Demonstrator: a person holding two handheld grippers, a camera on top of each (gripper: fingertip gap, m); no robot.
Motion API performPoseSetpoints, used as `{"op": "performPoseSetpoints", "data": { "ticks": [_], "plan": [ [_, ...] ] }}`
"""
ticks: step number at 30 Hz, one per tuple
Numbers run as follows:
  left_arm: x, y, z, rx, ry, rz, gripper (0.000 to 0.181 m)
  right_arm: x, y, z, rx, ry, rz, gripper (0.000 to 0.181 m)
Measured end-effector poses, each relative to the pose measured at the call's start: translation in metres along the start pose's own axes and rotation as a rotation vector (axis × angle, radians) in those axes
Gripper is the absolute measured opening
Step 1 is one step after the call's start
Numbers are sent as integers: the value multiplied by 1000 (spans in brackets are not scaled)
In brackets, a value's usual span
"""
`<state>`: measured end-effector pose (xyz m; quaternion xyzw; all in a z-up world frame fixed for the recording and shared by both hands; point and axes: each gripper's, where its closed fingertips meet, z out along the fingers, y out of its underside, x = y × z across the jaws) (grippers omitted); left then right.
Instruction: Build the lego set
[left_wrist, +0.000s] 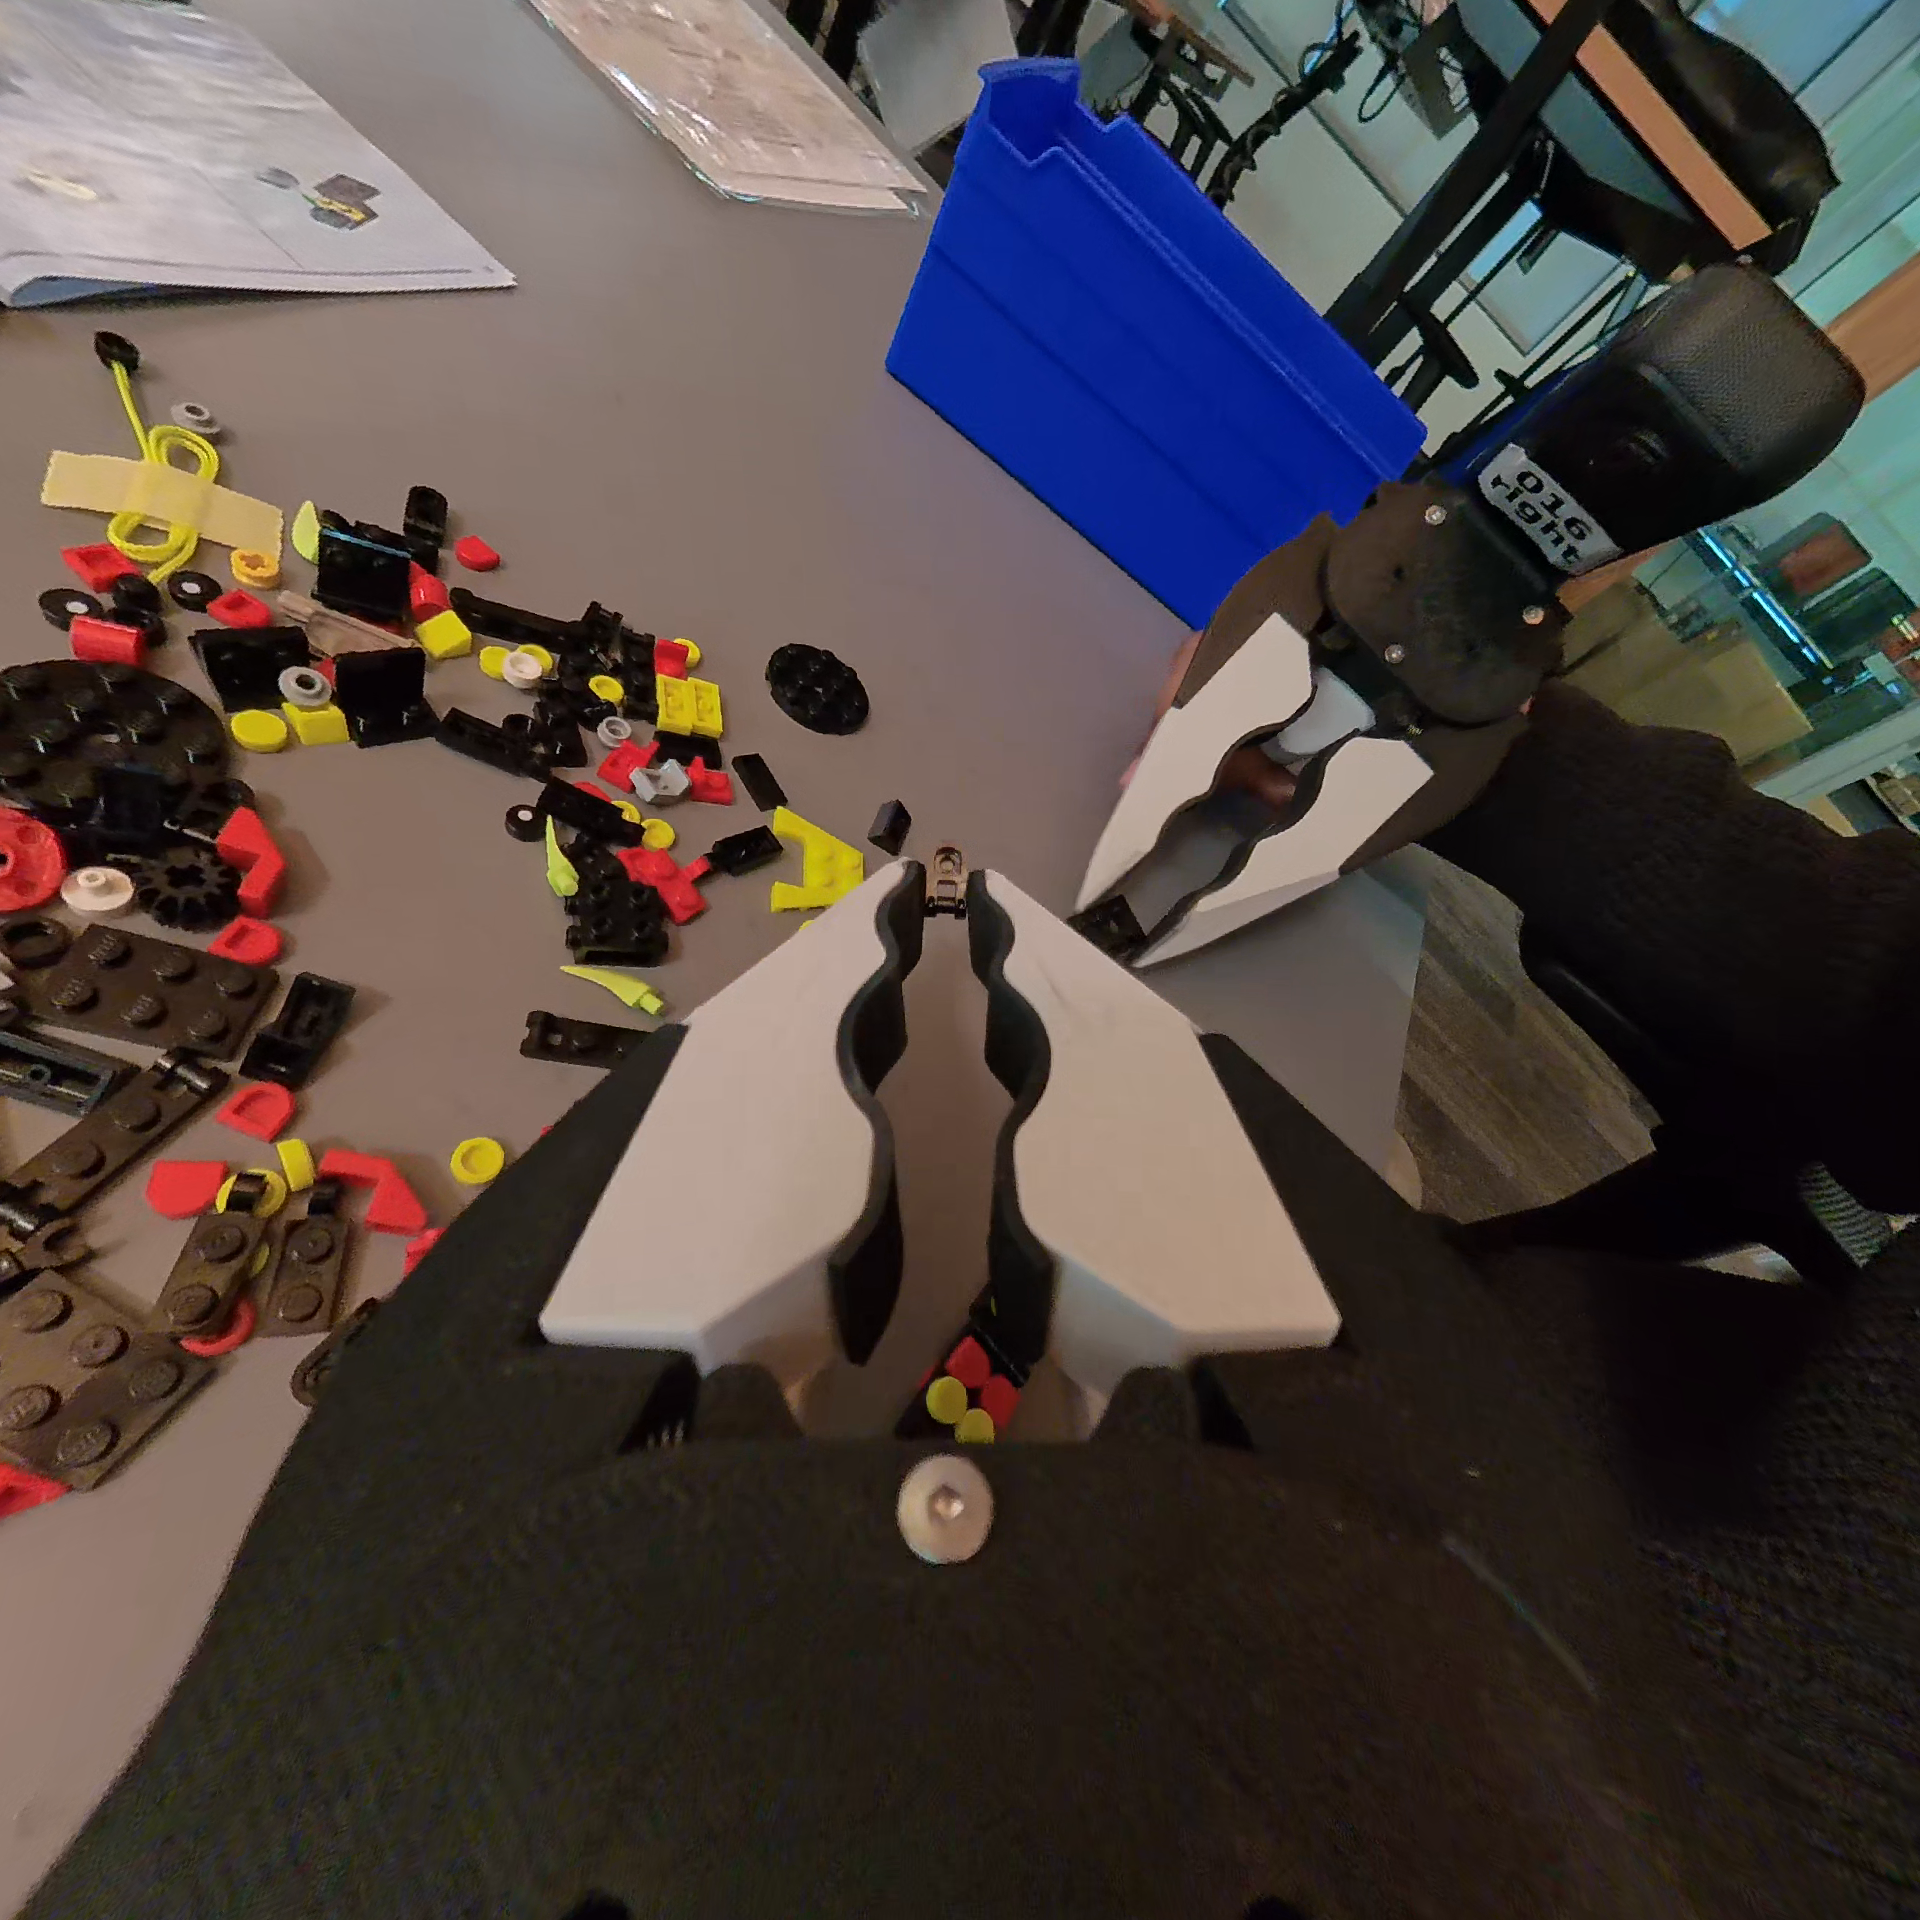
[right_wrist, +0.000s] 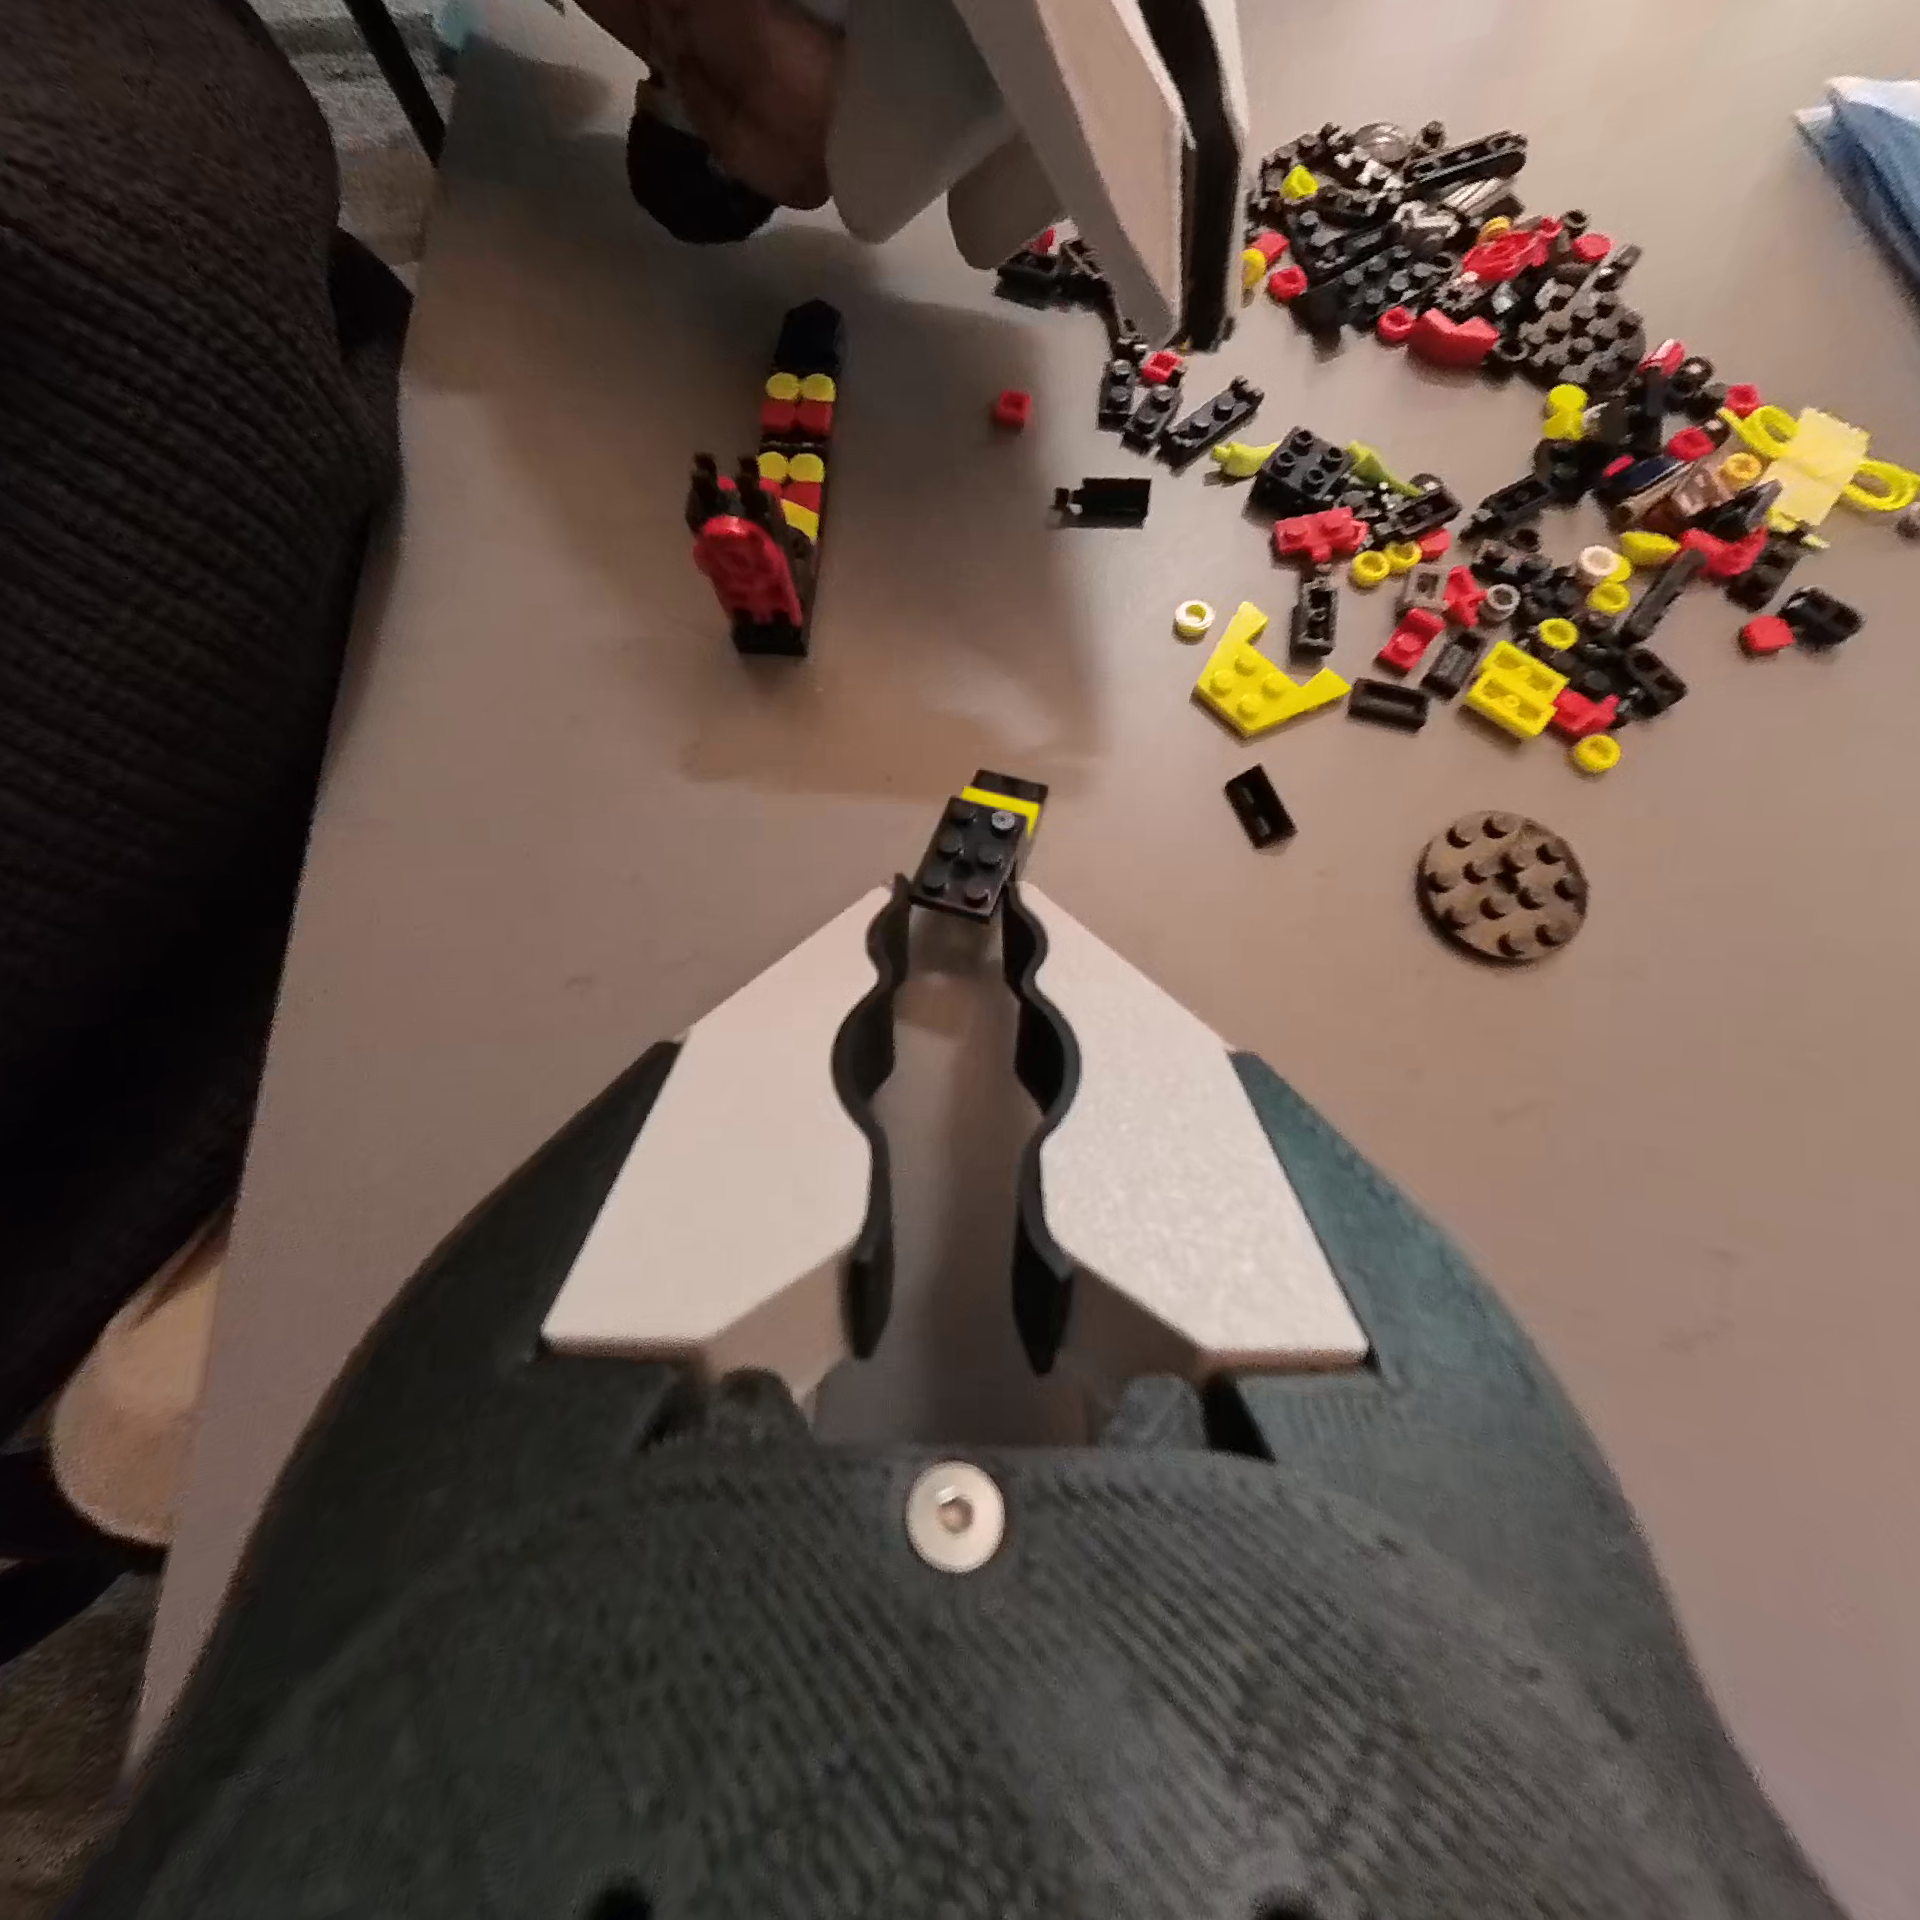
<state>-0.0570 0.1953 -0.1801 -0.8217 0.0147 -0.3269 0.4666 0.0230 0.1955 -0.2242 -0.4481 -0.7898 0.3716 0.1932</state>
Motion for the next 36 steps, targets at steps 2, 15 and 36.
{"op": "performPoseSetpoints", "data": {
  "ticks": [2, 15, 36],
  "plan": [
    [1, 0, -1, 0, 0, 3, 7, -6, -1, 0, 3, -30, 8, 17],
    [2, 2, 0, -13, 10, 0, 7, -3, -2, 0, 32, -7, 10, 19],
    [2, 1, 0, -7, 29, -38, 7, 5, -2, -2, 41, 39, 14, 16]
  ]
}}
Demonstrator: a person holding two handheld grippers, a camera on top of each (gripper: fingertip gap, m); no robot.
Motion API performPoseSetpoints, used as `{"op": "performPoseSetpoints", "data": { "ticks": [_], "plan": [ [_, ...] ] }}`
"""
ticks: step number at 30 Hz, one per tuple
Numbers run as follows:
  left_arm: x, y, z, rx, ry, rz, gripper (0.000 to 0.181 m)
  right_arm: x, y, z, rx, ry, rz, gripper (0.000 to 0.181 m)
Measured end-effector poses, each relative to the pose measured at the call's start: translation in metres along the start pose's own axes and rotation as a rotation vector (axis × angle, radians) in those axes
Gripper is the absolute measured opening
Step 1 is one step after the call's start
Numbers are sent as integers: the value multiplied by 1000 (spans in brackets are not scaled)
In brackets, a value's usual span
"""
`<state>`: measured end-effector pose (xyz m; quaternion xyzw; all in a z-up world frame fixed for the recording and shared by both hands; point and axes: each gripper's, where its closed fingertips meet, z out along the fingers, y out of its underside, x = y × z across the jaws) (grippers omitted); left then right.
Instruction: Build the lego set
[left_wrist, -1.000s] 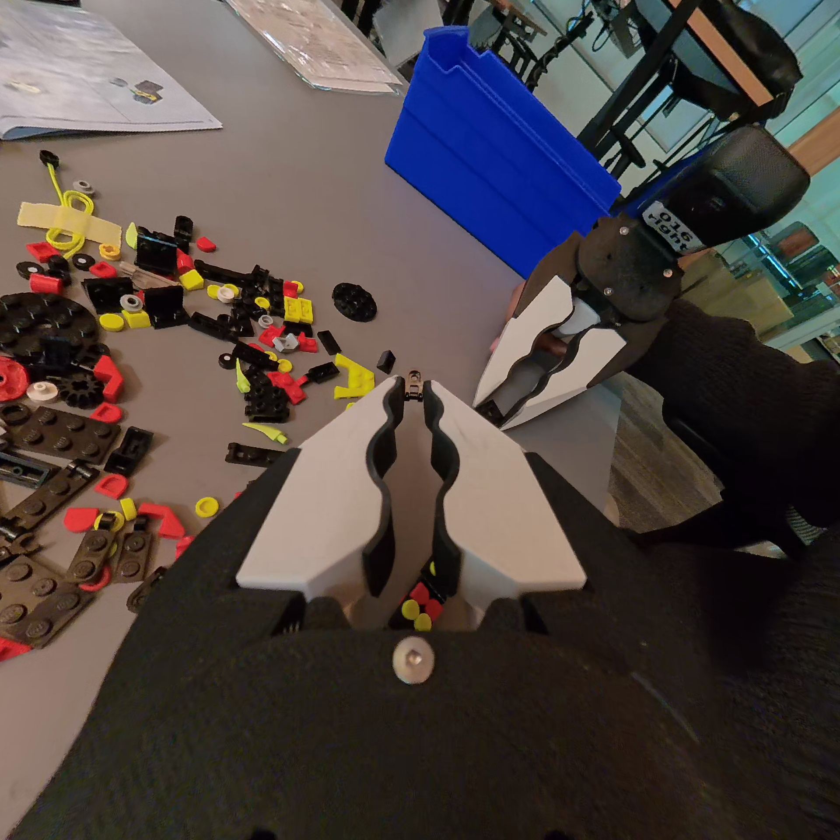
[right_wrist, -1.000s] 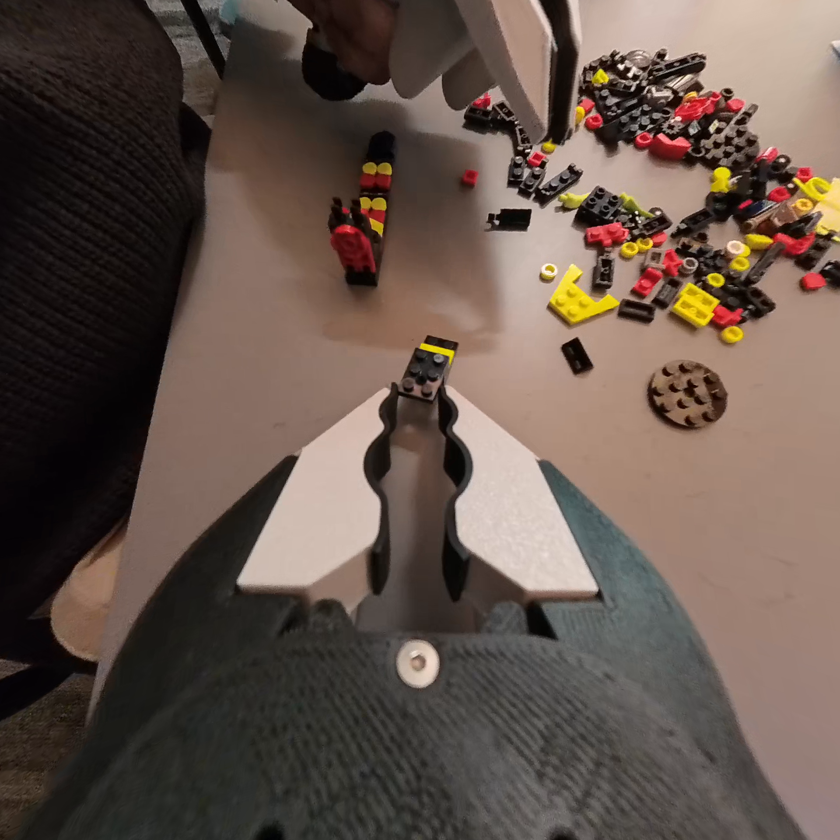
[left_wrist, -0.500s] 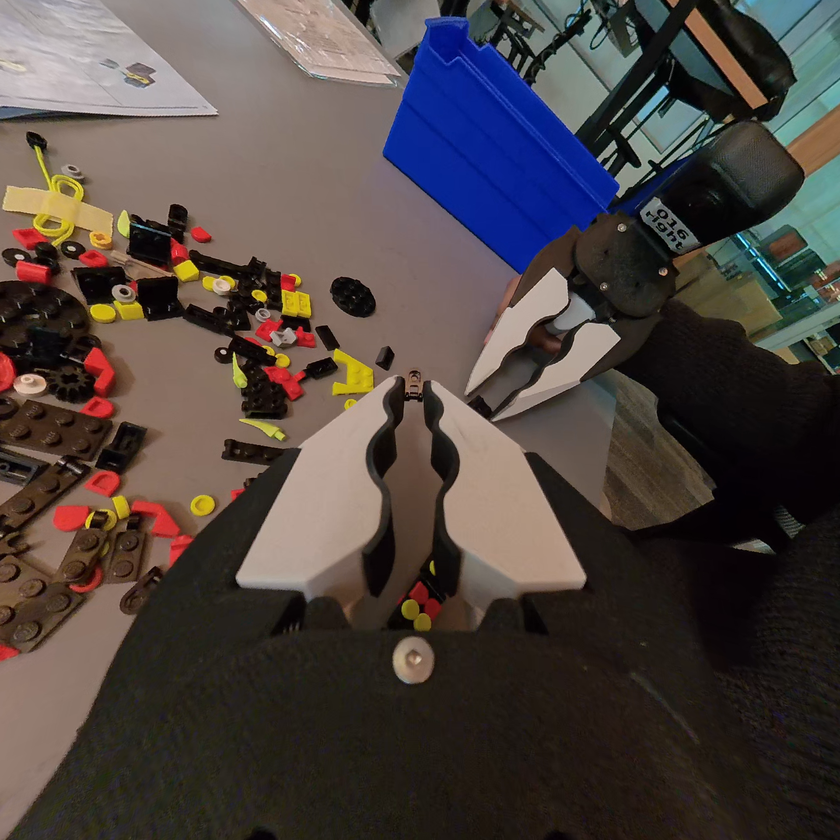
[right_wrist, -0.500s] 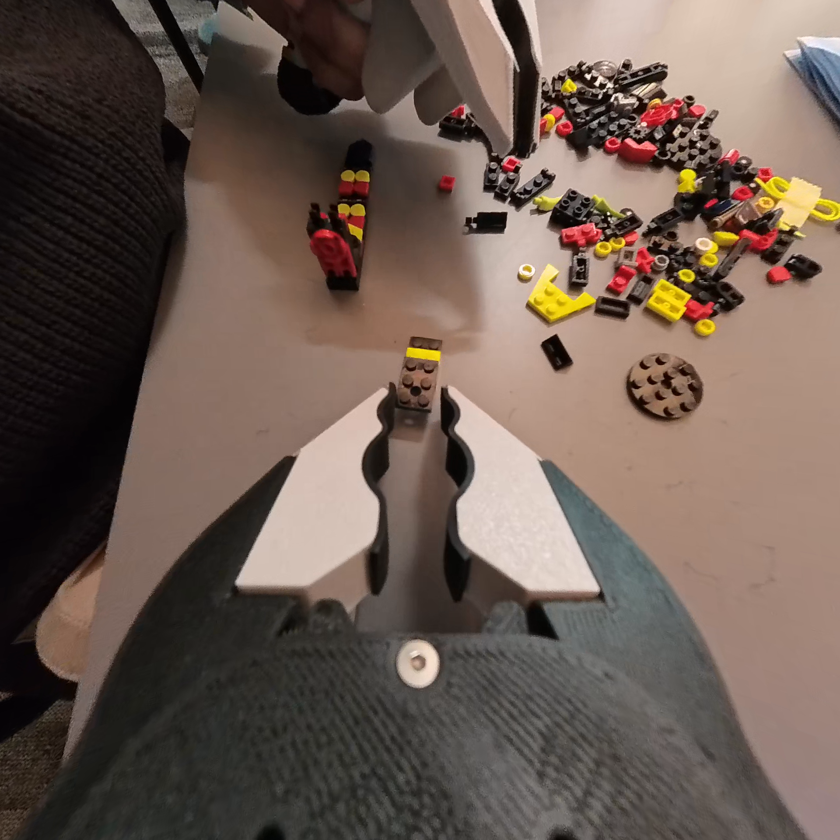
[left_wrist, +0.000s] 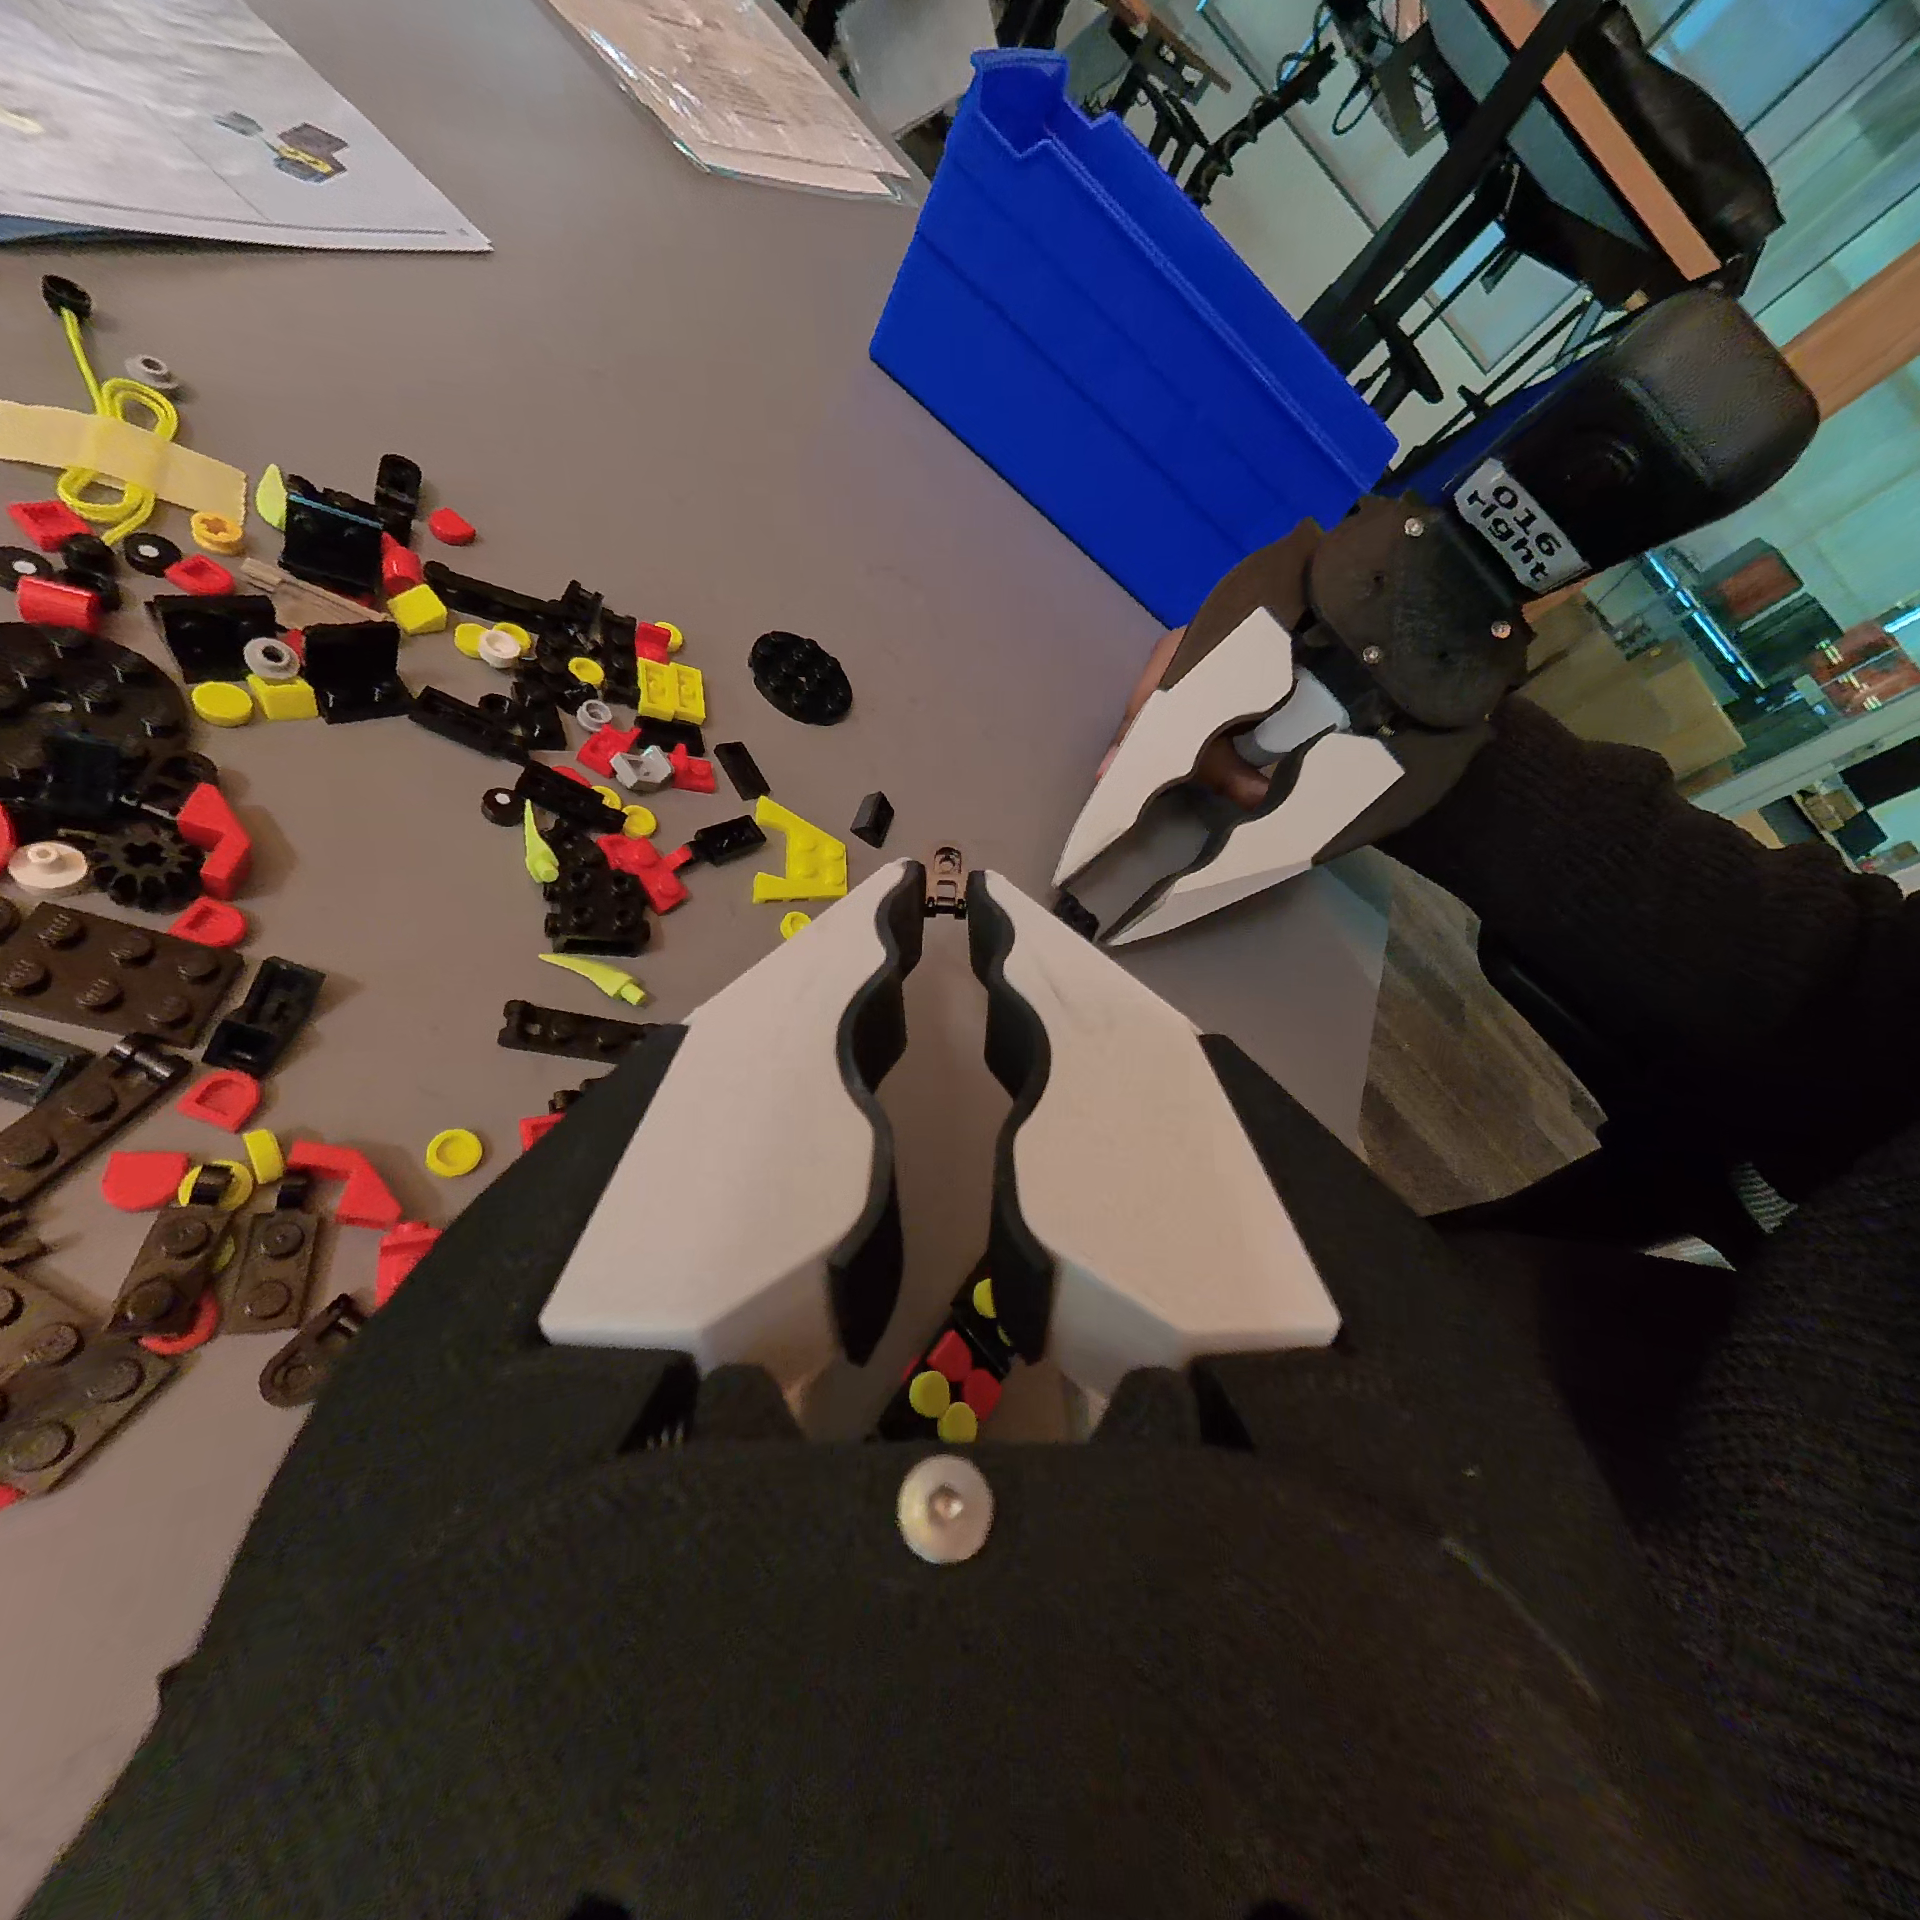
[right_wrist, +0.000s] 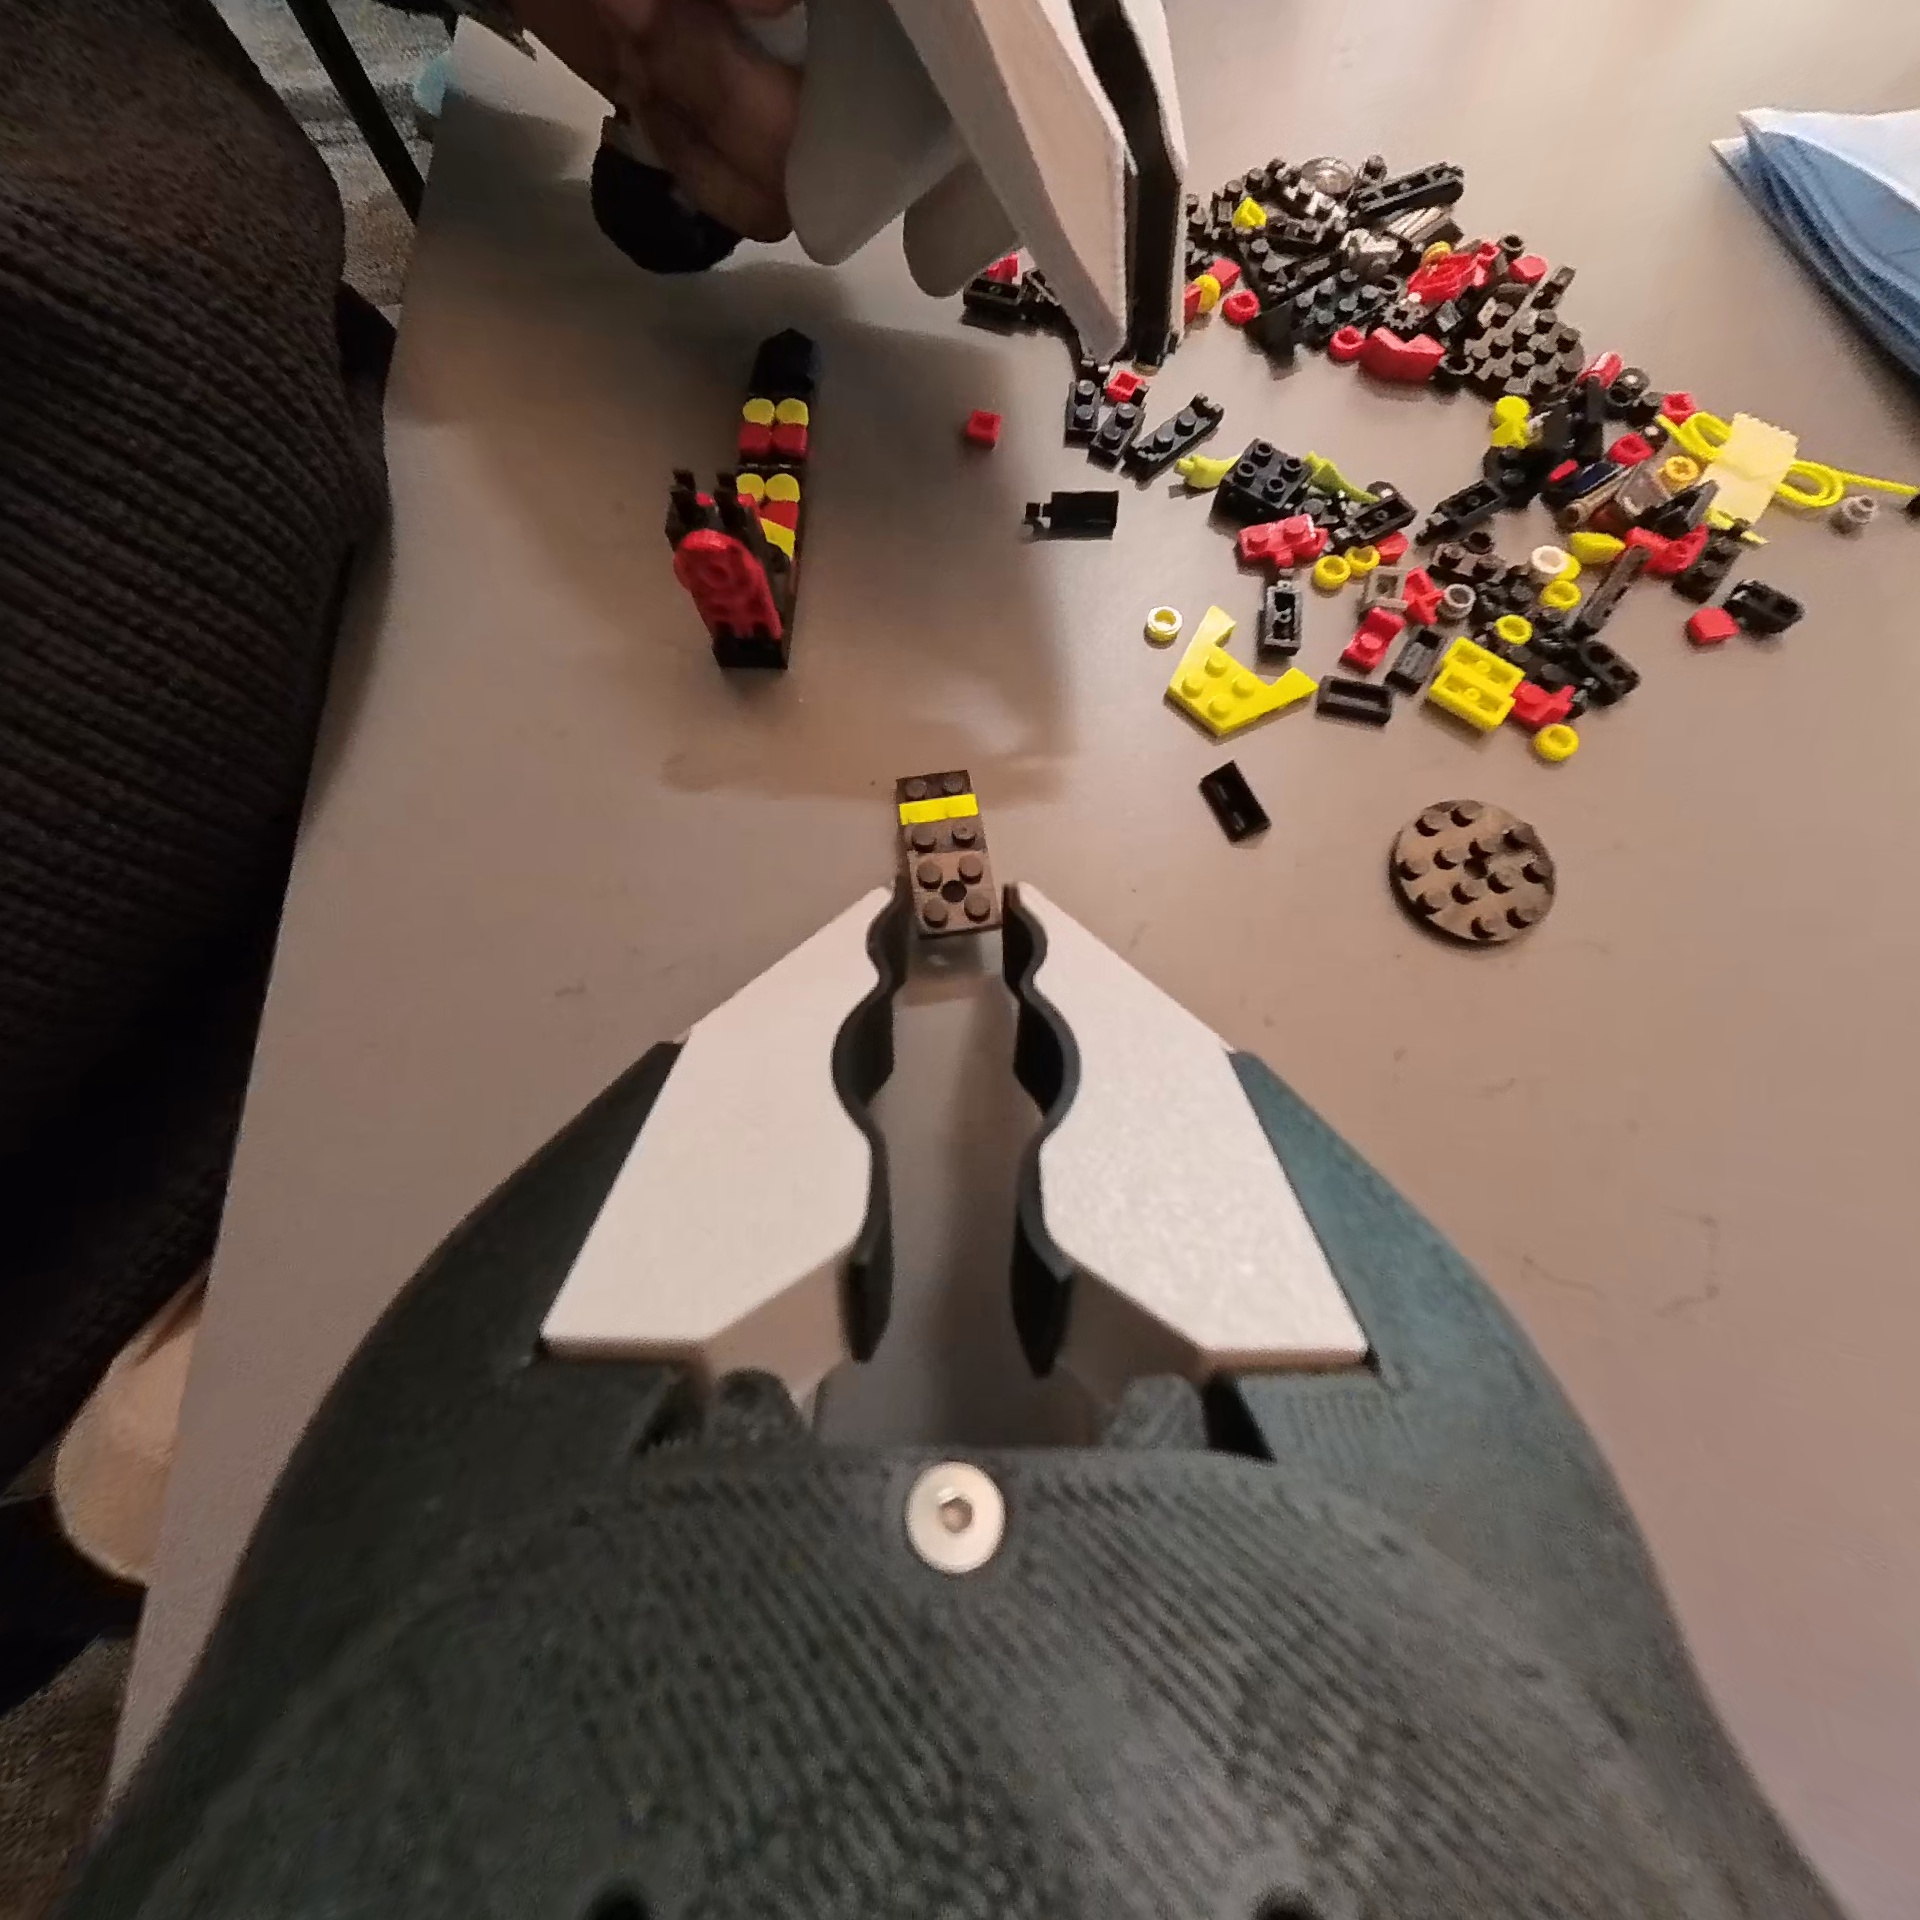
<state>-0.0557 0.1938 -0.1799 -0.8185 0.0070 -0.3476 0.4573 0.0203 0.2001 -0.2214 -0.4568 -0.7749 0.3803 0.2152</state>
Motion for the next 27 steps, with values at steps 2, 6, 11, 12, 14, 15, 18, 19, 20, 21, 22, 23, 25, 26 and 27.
{"op": "performPoseSetpoints", "data": {
  "ticks": [2, 6, 11, 12, 14, 15, 18, 19, 20, 21, 22, 23, 25, 26, 27],
  "plan": [
    [2, 0, 0, 2, 16, -12, 7, 1, -7, -3, 40, 2, 12, 18],
    [26, -1, -3, -34, 233, -236, 8, 11, -34, -14, 174, 70, 34, 22],
    [44, -14, -16, -22, 520, -581, 7, 2, -82, -23, 348, 144, -81, 25],
    [47, -13, -18, -46, 546, -605, 7, -4, -86, -22, 356, 136, -115, 25],
    [53, -5, -19, -114, 584, -638, 8, -13, -91, -19, 360, 131, -160, 25],
    [57, -1, -19, -146, 601, -649, 8, -17, -93, -18, 361, 127, -173, 25],
    [69, 8, -20, -221, 655, -670, 8, -26, -94, -15, 357, 83, -183, 25],
    [73, 11, -20, -243, 673, -675, 8, -29, -94, -14, 351, 69, -183, 24],
    [77, 14, -20, -262, 688, -675, 8, -31, -94, -13, 347, 60, -185, 24],
    [80, 16, -20, -278, 697, -674, 8, -33, -94, -12, 349, 53, -187, 23],
    [82, 18, -20, -290, 702, -672, 8, -35, -96, -13, 356, 42, -185, 20],
    [83, 19, -21, -298, 709, -667, 8, -38, -97, -13, 366, 25, -175, 18],
    [88, 21, -22, -310, 728, -652, 8, -44, -100, -15, 382, -24, -150, 16],
    [90, 22, -22, -316, 734, -646, 8, -47, -101, -16, 388, -41, -141, 15],
    [92, 22, -23, -320, 745, -639, 8, -48, -102, -16, 390, -49, -138, 15]
  ]
}}
